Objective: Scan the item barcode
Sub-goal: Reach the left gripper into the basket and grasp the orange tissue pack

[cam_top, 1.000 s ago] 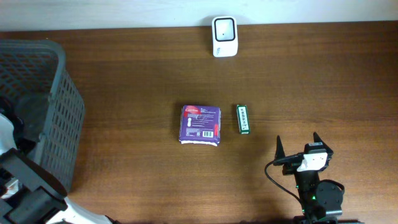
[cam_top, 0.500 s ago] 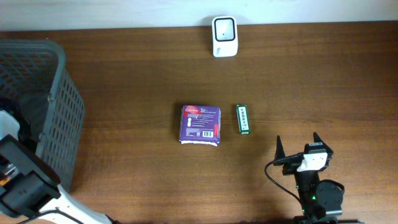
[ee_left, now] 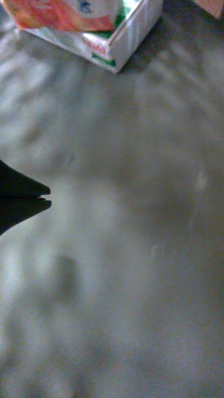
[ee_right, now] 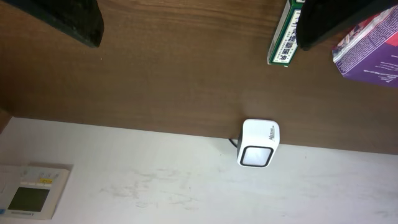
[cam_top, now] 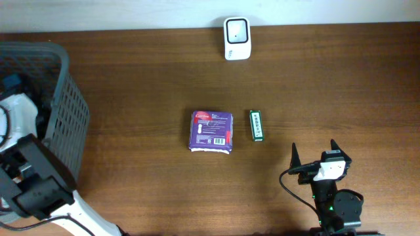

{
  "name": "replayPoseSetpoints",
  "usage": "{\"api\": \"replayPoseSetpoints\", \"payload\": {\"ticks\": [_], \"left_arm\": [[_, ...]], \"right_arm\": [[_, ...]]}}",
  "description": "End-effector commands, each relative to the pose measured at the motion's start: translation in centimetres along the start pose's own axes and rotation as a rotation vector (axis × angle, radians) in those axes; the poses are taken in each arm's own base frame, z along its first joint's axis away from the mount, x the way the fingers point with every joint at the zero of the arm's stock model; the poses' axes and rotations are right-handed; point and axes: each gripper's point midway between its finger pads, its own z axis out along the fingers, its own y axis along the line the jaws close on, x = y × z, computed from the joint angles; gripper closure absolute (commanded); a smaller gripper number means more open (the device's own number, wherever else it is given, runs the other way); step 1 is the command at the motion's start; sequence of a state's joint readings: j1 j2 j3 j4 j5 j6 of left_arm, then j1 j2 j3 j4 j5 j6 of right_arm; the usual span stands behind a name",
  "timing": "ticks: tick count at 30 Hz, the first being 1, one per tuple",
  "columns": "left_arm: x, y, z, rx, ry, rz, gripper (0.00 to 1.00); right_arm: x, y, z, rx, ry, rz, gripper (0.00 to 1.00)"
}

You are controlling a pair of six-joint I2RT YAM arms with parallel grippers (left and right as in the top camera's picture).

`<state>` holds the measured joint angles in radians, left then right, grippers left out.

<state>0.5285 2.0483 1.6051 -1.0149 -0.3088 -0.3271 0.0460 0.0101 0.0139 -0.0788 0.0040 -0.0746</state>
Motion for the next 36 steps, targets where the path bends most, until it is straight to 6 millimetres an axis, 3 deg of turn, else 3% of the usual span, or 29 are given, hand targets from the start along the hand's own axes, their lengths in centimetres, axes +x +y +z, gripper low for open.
{"api": "replayPoseSetpoints", "payload": {"ticks": [1, 2, 3, 4, 5, 6, 9, 14, 17, 21, 23, 24, 26, 28, 31, 32, 33, 34, 36], "left_arm": [[-1.8, -2.3, -4.1, 0.047, -0.059, 0.049, 0.93], [-2.6, -2.0, -6.6, 0.053, -0.073, 0.032, 0.88], [-3.1, -1.0, -8.4, 0.051, -0.075, -0.02, 0.76], [-3.7, 0.7, -9.9, 0.039, -0.082, -0.051, 0.6], [-3.9, 2.9, -9.9, 0.002, -0.072, -0.1, 0.44], [-3.4, 6.0, -9.0, -0.049, -0.027, -0.215, 0.39], [-2.5, 9.9, -6.8, -0.092, 0.043, -0.292, 0.36], [0.9, 10.8, -0.5, -0.132, 0.149, -0.249, 0.34], [1.4, 11.9, 0.8, -0.157, 0.155, -0.273, 0.33], [1.5, 14.4, 1.3, -0.19, 0.159, -0.322, 0.41], [1.5, 14.5, 1.4, -0.182, 0.163, -0.33, 0.54], [1.6, 14.5, 1.4, -0.183, 0.168, -0.329, 0.68], [1.9, 14.5, 1.4, -0.185, 0.175, -0.326, 0.76], [3.4, 14.1, 2.7, -0.185, 0.216, -0.313, 0.62], [4.9, 13.7, 4.3, -0.19, 0.241, -0.304, 0.6], [4.8, 13.6, 4.3, -0.189, 0.236, -0.306, 0.66], [4.6, 13.6, 4.3, -0.187, 0.23, -0.308, 0.91], [4.5, 13.6, 4.2, -0.182, 0.227, -0.31, 0.99], [3.5, 12.7, 3.2, -0.116, 0.224, -0.322, 1.0]], "right_arm": [[0.3, 0.0, 0.0, 0.002, 0.005, 0.011, 0.02], [0.3, 0.0, 0.0, 0.002, 0.005, 0.011, 0.02], [0.3, 0.0, 0.0, 0.002, 0.005, 0.011, 0.02], [0.3, 0.0, 0.0, 0.002, 0.005, 0.011, 0.02], [0.3, 0.0, 0.0, 0.002, 0.005, 0.011, 0.02], [0.3, 0.0, 0.0, 0.002, 0.005, 0.011, 0.02], [0.3, 0.0, 0.0, 0.002, 0.005, 0.011, 0.02], [0.3, 0.0, 0.0, 0.002, 0.005, 0.011, 0.01], [0.3, 0.0, 0.0, 0.002, 0.005, 0.011, 0.02], [0.3, 0.0, 0.0, 0.002, 0.005, 0.011, 0.02], [0.3, 0.0, 0.0, 0.002, 0.005, 0.011, 0.02], [0.3, 0.0, 0.0, 0.002, 0.005, 0.011, 0.02], [0.3, 0.0, 0.0, 0.002, 0.005, 0.011, 0.02], [0.3, 0.0, 0.0, 0.002, 0.005, 0.011, 0.02], [0.3, 0.0, 0.0, 0.002, 0.005, 0.011, 0.01], [0.3, 0.0, 0.0, 0.002, 0.005, 0.011, 0.02], [0.3, 0.0, 0.0, 0.002, 0.005, 0.011, 0.02], [0.3, 0.0, 0.0, 0.002, 0.005, 0.011, 0.02], [0.3, 0.0, 0.0, 0.002, 0.005, 0.011, 0.02]]}}
